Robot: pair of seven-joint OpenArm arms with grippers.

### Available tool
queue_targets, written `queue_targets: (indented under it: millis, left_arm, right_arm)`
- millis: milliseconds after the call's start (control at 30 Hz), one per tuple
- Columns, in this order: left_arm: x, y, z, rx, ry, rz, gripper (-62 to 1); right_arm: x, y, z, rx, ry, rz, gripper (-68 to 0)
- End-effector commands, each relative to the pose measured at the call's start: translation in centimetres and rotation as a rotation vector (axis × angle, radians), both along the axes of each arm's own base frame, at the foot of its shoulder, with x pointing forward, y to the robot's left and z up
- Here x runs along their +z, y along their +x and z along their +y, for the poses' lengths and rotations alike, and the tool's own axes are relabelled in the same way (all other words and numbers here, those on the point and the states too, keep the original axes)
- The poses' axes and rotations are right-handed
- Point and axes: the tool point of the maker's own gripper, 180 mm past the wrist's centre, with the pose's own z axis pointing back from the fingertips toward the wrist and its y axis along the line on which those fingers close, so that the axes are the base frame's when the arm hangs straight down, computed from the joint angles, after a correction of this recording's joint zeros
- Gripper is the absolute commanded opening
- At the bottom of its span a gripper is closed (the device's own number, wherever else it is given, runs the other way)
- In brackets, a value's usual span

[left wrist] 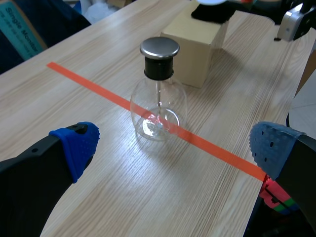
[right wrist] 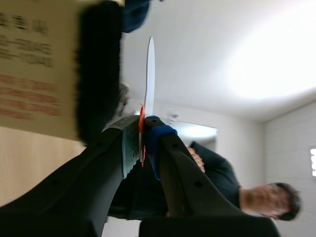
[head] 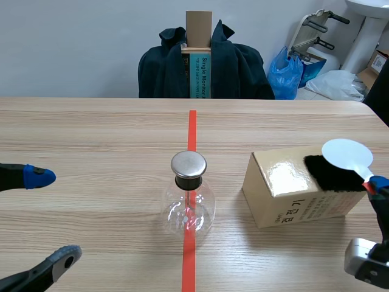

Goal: Do the electroscope experiment.
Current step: 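Rub the plate on the fur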

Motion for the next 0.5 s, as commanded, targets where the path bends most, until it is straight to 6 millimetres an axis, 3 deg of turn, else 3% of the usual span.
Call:
queue_targets:
  millis: [0,233,467]
  left_arm:
    - [0.5,0.0,-0.4,0.011,-0.032,-0.009,1.4]
    - [-0.1,0.1,-0.4,0.046,-0.029,-0.001,1.4]
    - [-0.6,0.5,-0.2,0.057,-0.008,0.004,1.4]
  right_arm:
    - [3.0,0.9,-0.9,-0.019,-0.03,-0.102,-66.9]
    - [9.4,2.1,-1.5,-0.046,-0.048,-0.291,-66.9]
    - [19.2,2.4,-0.6,-0.028,-0.033,-0.563,-66.9]
